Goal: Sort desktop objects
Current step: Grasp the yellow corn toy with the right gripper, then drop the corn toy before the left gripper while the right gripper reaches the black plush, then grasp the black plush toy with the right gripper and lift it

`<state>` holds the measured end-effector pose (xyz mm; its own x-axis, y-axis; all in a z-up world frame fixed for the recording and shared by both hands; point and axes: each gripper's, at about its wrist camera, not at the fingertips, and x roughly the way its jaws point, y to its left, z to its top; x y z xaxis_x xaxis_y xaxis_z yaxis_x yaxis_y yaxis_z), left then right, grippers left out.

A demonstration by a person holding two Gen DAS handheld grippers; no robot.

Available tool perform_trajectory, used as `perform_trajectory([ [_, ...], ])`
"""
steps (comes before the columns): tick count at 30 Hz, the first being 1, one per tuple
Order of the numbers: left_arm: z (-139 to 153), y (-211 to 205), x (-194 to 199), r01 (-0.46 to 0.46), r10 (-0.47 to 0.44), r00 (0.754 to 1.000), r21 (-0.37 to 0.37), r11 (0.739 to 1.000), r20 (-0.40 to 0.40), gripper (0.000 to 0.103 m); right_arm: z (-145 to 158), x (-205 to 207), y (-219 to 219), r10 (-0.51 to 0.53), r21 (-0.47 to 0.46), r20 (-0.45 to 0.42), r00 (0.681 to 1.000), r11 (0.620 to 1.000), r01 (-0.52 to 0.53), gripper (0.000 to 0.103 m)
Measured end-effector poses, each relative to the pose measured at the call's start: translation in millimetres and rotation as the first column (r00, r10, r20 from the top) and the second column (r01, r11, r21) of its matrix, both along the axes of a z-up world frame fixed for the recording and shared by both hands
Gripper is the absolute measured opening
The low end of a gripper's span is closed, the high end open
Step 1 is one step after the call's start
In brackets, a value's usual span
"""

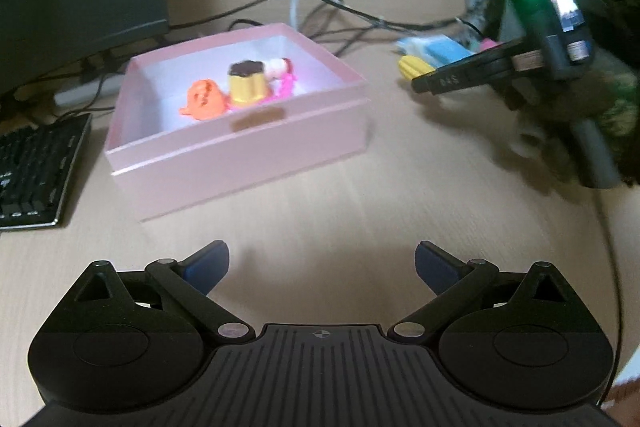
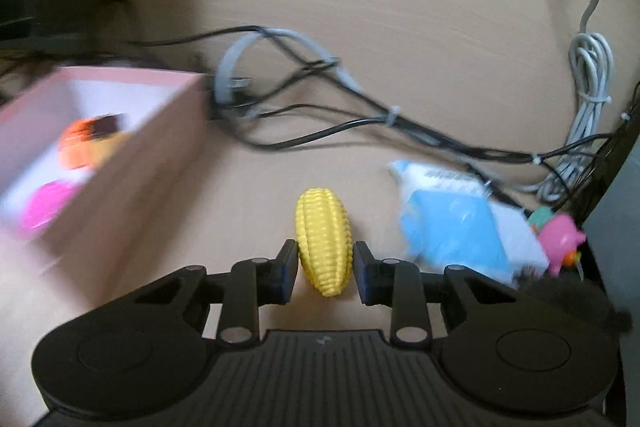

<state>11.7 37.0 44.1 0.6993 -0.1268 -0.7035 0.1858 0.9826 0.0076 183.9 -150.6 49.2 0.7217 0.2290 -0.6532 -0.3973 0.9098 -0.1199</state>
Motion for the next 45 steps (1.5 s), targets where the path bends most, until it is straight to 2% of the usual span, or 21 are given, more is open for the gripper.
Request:
perform_trajectory([
  [2, -2, -6, -7, 0.012, -0.012, 1.0, 0.013, 1.0, 0.001, 0.102, 4, -30, -3, 0.08, 0.028, -0.053, 0.995, 0.997, -0.078, 0.029],
  [5, -4, -13, -16, 0.017, -0.017, 1.0, 0.01, 1.0, -0.007, 0.102, 13, -79, 1, 0.245, 0.099, -0.094, 0.965, 0.967, -0.236, 0.029],
  [8, -10, -20, -19, 0.019, -0.019, 1.0, 0.015, 1.0, -0.024, 0.102, 24, -115, 13, 0.404, 0.123, -0.062, 0.913, 0.911, -0.394, 0.029],
  [10, -12, -25, -21, 0.017, -0.016, 1.0, 0.033, 0.999, -0.027, 0.102, 29, -124, 15, 0.428, 0.095, -0.017, 0.904, 0.9, -0.424, 0.037],
  [11, -11, -27, -23, 0.014, -0.013, 1.0, 0.044, 0.999, -0.023, 0.102, 31, -123, 13, 0.413, 0.079, 0.006, 0.911, 0.908, -0.413, 0.045],
  [13, -10, -29, -25, 0.002, -0.001, 1.0, 0.052, 0.999, -0.015, 0.102, 31, -110, 2, 0.308, 0.022, 0.061, 0.95, 0.951, -0.309, 0.056],
  [15, -9, -28, -27, -0.009, 0.009, 1.0, 0.052, 0.999, -0.013, 0.102, 26, -90, -12, 0.121, -0.096, 0.157, 0.98, 0.99, -0.107, 0.073],
  [16, -8, -28, -28, -0.014, 0.015, 1.0, 0.054, 0.998, -0.012, 0.102, 21, -79, -19, 0.019, -0.173, 0.213, 0.977, 0.985, 0.019, 0.077],
  [17, -8, -28, -29, -0.018, 0.019, 1.0, 0.054, 0.998, -0.013, 0.102, 13, -64, -27, -0.064, -0.245, 0.25, 0.966, 0.961, 0.127, 0.078],
  [19, -8, -28, -31, -0.024, 0.025, 1.0, 0.051, 0.998, -0.019, 0.102, -1, -39, -42, -0.165, -0.322, 0.267, 0.949, 0.913, 0.25, 0.078],
  [22, -8, -28, -35, -0.023, 0.024, 0.999, 0.055, 0.998, -0.021, 0.102, -16, -8, -57, -0.243, -0.396, 0.27, 0.932, 0.854, 0.337, 0.078],
  [24, -8, -27, -36, -0.031, 0.032, 0.999, 0.065, 0.997, -0.025, 0.102, -21, 3, -59, -0.249, -0.416, 0.264, 0.932, 0.843, 0.343, 0.084],
  [28, -8, -21, -39, -0.042, 0.045, 0.999, 0.085, 0.995, -0.03, 0.102, -30, 15, -56, -0.211, -0.461, 0.258, 0.943, 0.831, 0.312, 0.083],
  [29, -8, -19, -40, -0.045, 0.047, 0.998, 0.089, 0.995, -0.03, 0.102, -30, 13, -54, -0.201, -0.47, 0.263, 0.944, 0.828, 0.307, 0.075],
  [30, -7, -18, -41, -0.047, 0.05, 0.998, 0.092, 0.995, -0.03, 0.102, -29, 11, -54, -0.195, -0.48, 0.282, 0.939, 0.819, 0.314, 0.062],
  [34, -7, -13, -43, -0.057, 0.061, 0.997, 0.092, 0.994, -0.037, 0.102, -16, 1, -58, -0.213, -0.417, 0.255, 0.943, 0.856, 0.306, 0.055],
  [38, -10, -14, -47, -0.038, 0.041, 0.999, 0.104, 0.994, -0.033, 0.102, 6, -35, -58, -0.181, -0.285, 0.178, 0.967, 0.931, 0.227, 0.054],
  [41, -13, -15, -44, -0.037, 0.042, 0.999, 0.117, 0.992, -0.035, 0.102, 25, -75, -58, -0.08, -0.106, 0.085, 0.993, 0.99, 0.089, 0.054],
  [43, -13, -14, -40, -0.05, 0.053, 0.998, 0.118, 0.992, -0.02, 0.102, 33, -100, -55, 0.006, -0.002, 0.046, 0.999, 1.0, -0.006, 0.054],
  [45, -11, -15, -34, -0.064, 0.065, 0.998, 0.121, 0.991, 0.002, 0.102, 34, -123, -47, 0.092, 0.052, 0.029, 0.995, 0.994, -0.094, 0.055],
])
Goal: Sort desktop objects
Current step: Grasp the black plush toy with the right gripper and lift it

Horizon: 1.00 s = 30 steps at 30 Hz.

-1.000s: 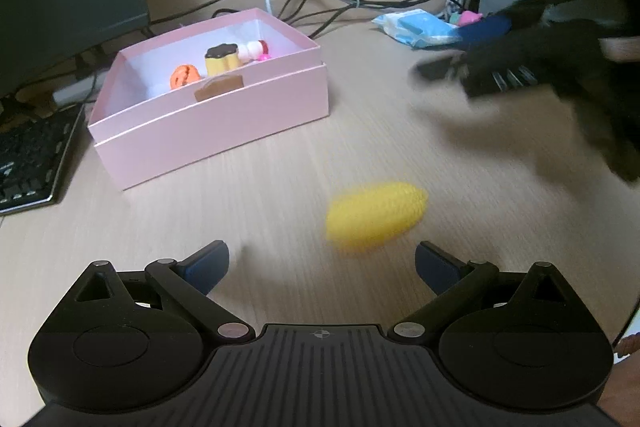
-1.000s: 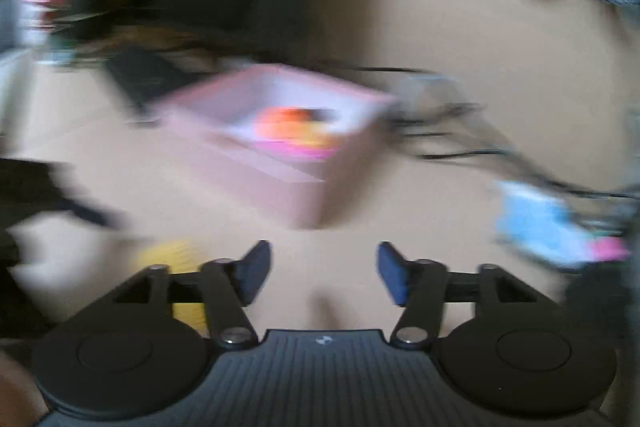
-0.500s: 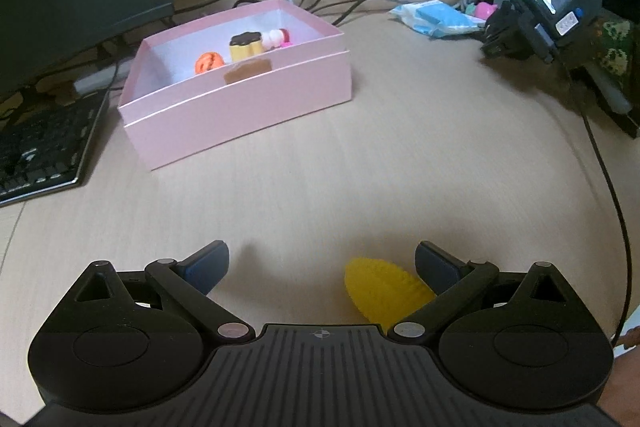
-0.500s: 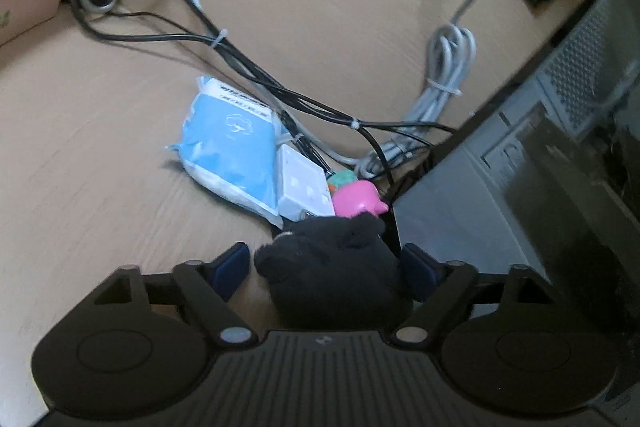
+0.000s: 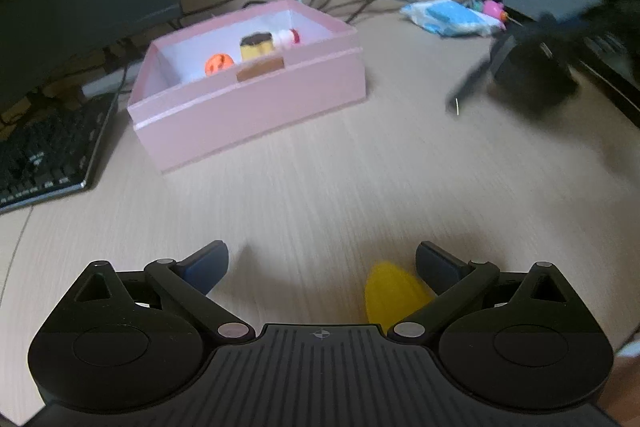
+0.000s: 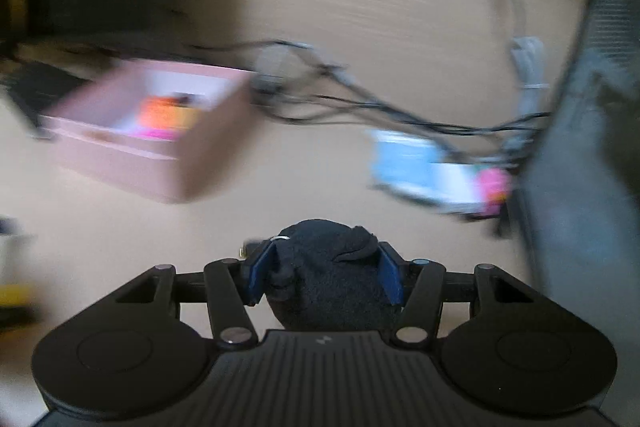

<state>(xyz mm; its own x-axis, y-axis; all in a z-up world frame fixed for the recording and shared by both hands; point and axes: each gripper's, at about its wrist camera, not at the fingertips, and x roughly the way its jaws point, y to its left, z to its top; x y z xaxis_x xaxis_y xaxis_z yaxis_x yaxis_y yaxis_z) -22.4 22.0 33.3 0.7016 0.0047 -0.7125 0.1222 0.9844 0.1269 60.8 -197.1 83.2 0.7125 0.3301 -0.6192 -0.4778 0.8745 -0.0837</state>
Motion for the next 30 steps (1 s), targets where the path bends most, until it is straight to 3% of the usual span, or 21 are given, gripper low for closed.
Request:
perform_trajectory([
  [3, 2, -2, 8, -0.005, 0.004, 0.999, 0.023, 1.0, 0.033, 0.102, -9, -22, 15, 0.072, -0.043, 0.036, 0.997, 0.997, -0.07, 0.057],
  [6, 6, -3, 15, -0.025, 0.022, 0.997, 0.044, 0.999, 0.067, 0.102, -18, -31, 19, 0.078, -0.083, 0.058, 0.995, 0.994, -0.073, 0.073],
  [12, 22, 6, 13, -0.078, 0.077, 0.992, 0.004, 0.997, 0.099, 0.102, -19, -38, 7, 0.067, -0.09, 0.073, 0.995, 0.994, -0.06, 0.084],
  [16, 34, 19, -5, -0.071, 0.078, 0.992, -0.077, 0.994, 0.095, 0.102, -14, -41, -11, 0.027, 0.004, 0.055, 0.998, 1.0, -0.028, 0.089],
  [21, 35, 17, -28, -0.029, 0.035, 0.998, -0.089, 0.996, 0.061, 0.102, -17, -48, -37, -0.068, 0.186, 0.018, 0.998, 0.98, 0.063, 0.103],
  [25, 31, 7, -36, -0.026, 0.027, 0.999, -0.099, 0.995, 0.017, 0.102, -30, -45, -58, -0.14, 0.302, -0.11, 0.984, 0.939, 0.167, 0.103],
  [27, 27, 1, -37, -0.011, 0.011, 1.0, -0.096, 0.995, -0.002, 0.101, -39, -46, -62, -0.142, 0.309, -0.158, 0.977, 0.933, 0.185, 0.103],
  [28, 25, -2, -37, -0.006, 0.005, 1.0, -0.095, 0.995, -0.01, 0.1, -43, -47, -62, -0.141, 0.3, -0.164, 0.976, 0.936, 0.186, 0.103],
  [29, 23, -5, -37, 0.001, -0.002, 1.0, -0.094, 0.996, -0.019, 0.093, -46, -49, -62, -0.137, 0.291, -0.167, 0.976, 0.939, 0.182, 0.103],
  [30, 21, -8, -36, 0.008, -0.011, 0.999, -0.089, 0.996, -0.033, 0.076, -48, -51, -62, -0.132, 0.284, -0.171, 0.976, 0.942, 0.177, 0.103],
])
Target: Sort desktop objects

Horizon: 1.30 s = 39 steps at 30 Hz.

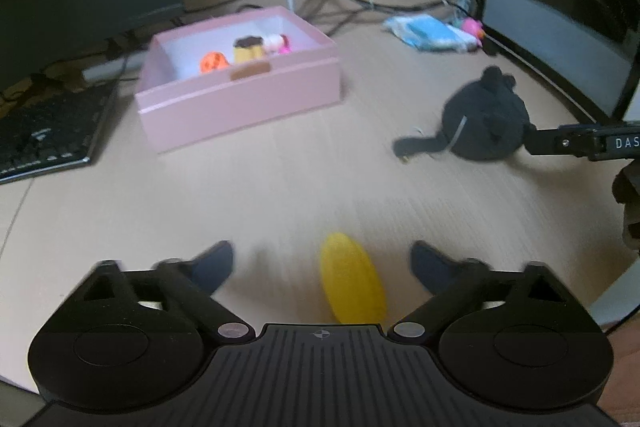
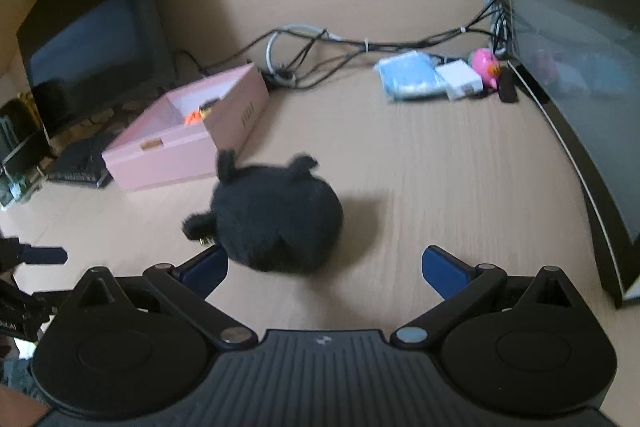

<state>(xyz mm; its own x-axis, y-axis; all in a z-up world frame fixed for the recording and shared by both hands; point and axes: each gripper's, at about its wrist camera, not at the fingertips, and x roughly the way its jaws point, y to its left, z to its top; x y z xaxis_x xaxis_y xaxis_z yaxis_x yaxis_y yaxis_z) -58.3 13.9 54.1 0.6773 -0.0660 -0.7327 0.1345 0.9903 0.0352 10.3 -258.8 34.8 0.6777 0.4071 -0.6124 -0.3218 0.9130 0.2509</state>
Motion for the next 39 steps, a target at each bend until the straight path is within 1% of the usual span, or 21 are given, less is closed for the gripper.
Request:
perform_trajectory([
  [1, -2, -2, 1, 0.005, -0.005, 1.0, 0.004, 1.0, -0.011, 0.069, -2, -2, 0, 0.002, -0.003, -0.005, 1.0, 1.0, -0.002, 0.103],
  [2, -4, -3, 1, 0.009, -0.009, 1.0, 0.004, 1.0, -0.02, 0.066, -4, -2, 0, 0.002, -0.005, -0.012, 1.0, 1.0, -0.002, 0.103],
  [5, -4, -4, -1, 0.014, -0.014, 1.0, -0.003, 1.0, -0.017, 0.066, -8, -3, 0, -0.006, -0.015, -0.025, 1.0, 1.0, 0.006, 0.103],
  [9, 0, -1, -6, 0.028, -0.027, 0.999, 0.009, 1.0, -0.022, 0.065, -13, -4, -3, -0.019, -0.035, -0.037, 0.999, 0.999, 0.017, 0.103],
  [13, 1, 4, -11, 0.035, -0.034, 0.998, 0.02, 0.999, -0.043, 0.062, -15, -8, 0, -0.003, -0.079, -0.008, 1.0, 0.997, 0.002, 0.103],
  [17, -3, 4, -11, 0.032, -0.03, 0.998, 0.031, 0.999, -0.049, 0.052, -18, -12, 8, 0.009, -0.124, 0.02, 1.0, 0.992, -0.007, 0.103],
  [19, -5, 4, -8, 0.02, -0.018, 0.999, 0.043, 0.999, -0.042, 0.048, -18, -14, 13, 0.04, -0.136, 0.014, 0.999, 0.99, -0.038, 0.103],
  [21, -7, 4, -5, 0.026, -0.024, 0.999, 0.052, 0.998, -0.037, 0.037, -16, -14, 17, 0.094, -0.135, -0.007, 0.996, 0.986, -0.094, 0.103],
  [23, -9, 2, 1, 0.05, -0.049, 0.999, 0.071, 0.996, -0.02, 0.035, -13, -13, 20, 0.164, -0.095, -0.03, 0.986, 0.981, -0.166, 0.103],
  [24, -10, 0, 5, 0.064, -0.064, 0.998, 0.089, 0.994, -0.005, 0.035, -12, -13, 21, 0.179, -0.077, -0.039, 0.983, 0.98, -0.182, 0.103],
  [26, -12, -5, 17, 0.083, -0.086, 0.996, 0.115, 0.99, 0.024, 0.035, -11, -12, 24, 0.179, -0.074, -0.048, 0.983, 0.981, -0.182, 0.103],
  [29, -13, -12, 37, 0.087, -0.094, 0.994, 0.116, 0.989, 0.058, 0.035, -10, -12, 29, 0.171, -0.093, -0.05, 0.984, 0.98, -0.175, 0.103],
  [31, -10, -16, 47, 0.08, -0.09, 0.993, 0.117, 0.99, 0.079, 0.036, -10, -14, 31, 0.168, -0.103, -0.041, 0.985, 0.98, -0.171, 0.103],
  [32, -8, -17, 50, 0.077, -0.087, 0.993, 0.111, 0.991, 0.084, 0.039, -8, -16, 31, 0.166, -0.112, -0.033, 0.986, 0.979, -0.169, 0.103],
  [33, -6, -17, 52, 0.078, -0.087, 0.992, 0.099, 0.992, 0.086, 0.049, -7, -17, 31, 0.163, -0.122, -0.023, 0.986, 0.979, -0.165, 0.103],
  [34, -5, -17, 52, 0.083, -0.09, 0.992, 0.091, 0.992, 0.085, 0.056, -5, -18, 31, 0.157, -0.128, -0.013, 0.988, 0.979, -0.157, 0.103],
  [35, -5, -17, 50, 0.085, -0.092, 0.992, 0.088, 0.992, 0.085, 0.067, -4, -19, 30, 0.15, -0.13, -0.005, 0.989, 0.98, -0.149, 0.103],
  [36, -5, -17, 48, 0.084, -0.091, 0.992, 0.091, 0.992, 0.085, 0.075, -2, -19, 28, 0.142, -0.132, 0.002, 0.99, 0.981, -0.141, 0.103],
  [39, -10, -11, 41, 0.065, -0.071, 0.995, 0.09, 0.994, 0.064, 0.084, 1, -17, 25, 0.114, -0.141, 0.019, 0.993, 0.984, -0.11, 0.103],
])
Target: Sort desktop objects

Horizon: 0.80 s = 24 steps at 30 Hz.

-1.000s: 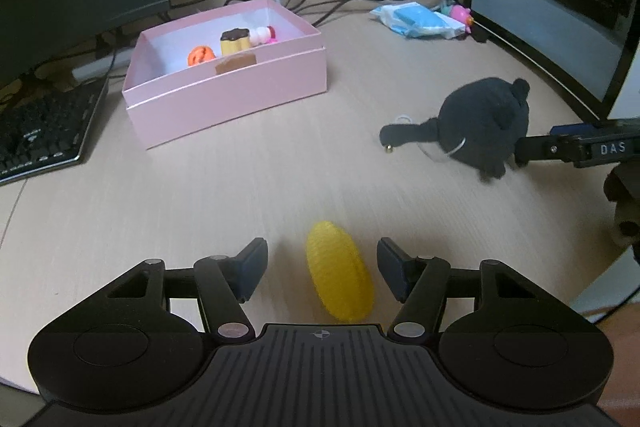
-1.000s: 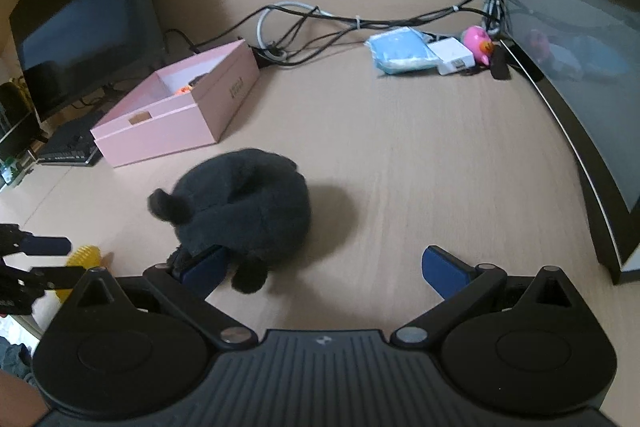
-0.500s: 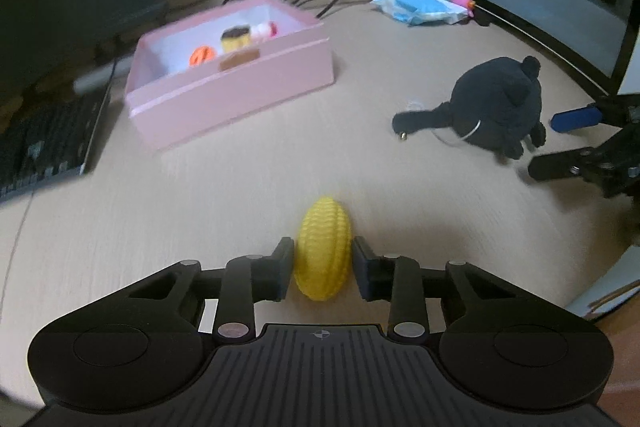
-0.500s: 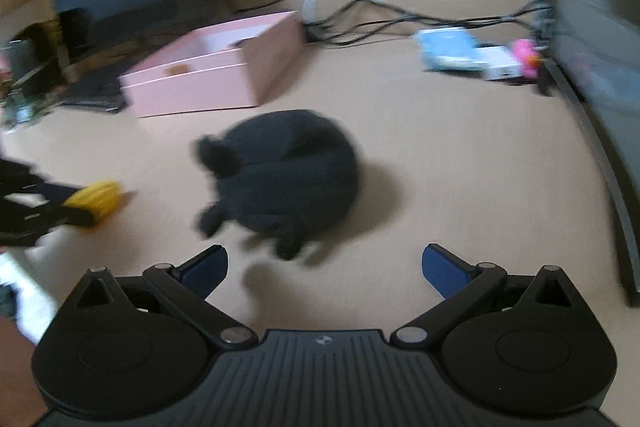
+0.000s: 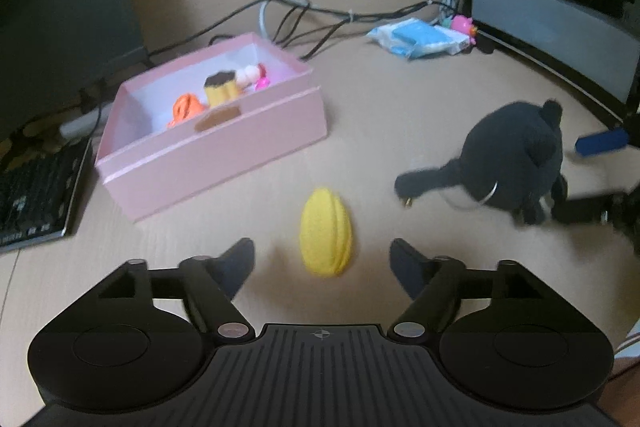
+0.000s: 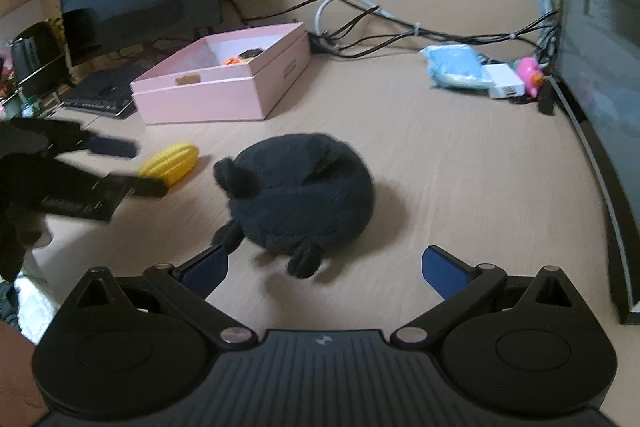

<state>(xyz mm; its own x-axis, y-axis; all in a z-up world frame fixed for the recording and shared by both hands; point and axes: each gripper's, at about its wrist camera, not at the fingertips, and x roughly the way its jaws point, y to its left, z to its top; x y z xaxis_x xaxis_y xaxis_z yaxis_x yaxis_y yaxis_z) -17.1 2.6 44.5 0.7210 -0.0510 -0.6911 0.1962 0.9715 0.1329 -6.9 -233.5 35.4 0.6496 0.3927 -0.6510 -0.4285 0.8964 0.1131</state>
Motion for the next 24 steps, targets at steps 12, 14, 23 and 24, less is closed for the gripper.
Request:
perform_trajectory([
  [12, -3, 35, 7, -0.231, 0.231, 0.973, 0.09, 0.969, 0.014, 0.097, 8, 4, 9, 0.019, 0.005, 0.029, 0.999, 1.0, -0.019, 0.103],
  [14, -4, 39, 10, -0.278, 0.278, 0.961, 0.096, 0.956, 0.011, 0.098, 7, 3, 10, 0.019, -0.005, 0.035, 0.999, 1.0, -0.019, 0.103],
  [23, 1, 33, 7, -0.264, 0.263, 0.965, -0.072, 0.962, -0.017, 0.102, 8, 0, 2, -0.026, -0.013, 0.071, 0.997, 1.0, 0.027, 0.103],
  [24, 0, 29, 7, -0.248, 0.248, 0.969, -0.082, 0.965, -0.015, 0.102, 7, -1, 2, -0.029, -0.015, 0.07, 0.997, 0.999, 0.03, 0.103],
])
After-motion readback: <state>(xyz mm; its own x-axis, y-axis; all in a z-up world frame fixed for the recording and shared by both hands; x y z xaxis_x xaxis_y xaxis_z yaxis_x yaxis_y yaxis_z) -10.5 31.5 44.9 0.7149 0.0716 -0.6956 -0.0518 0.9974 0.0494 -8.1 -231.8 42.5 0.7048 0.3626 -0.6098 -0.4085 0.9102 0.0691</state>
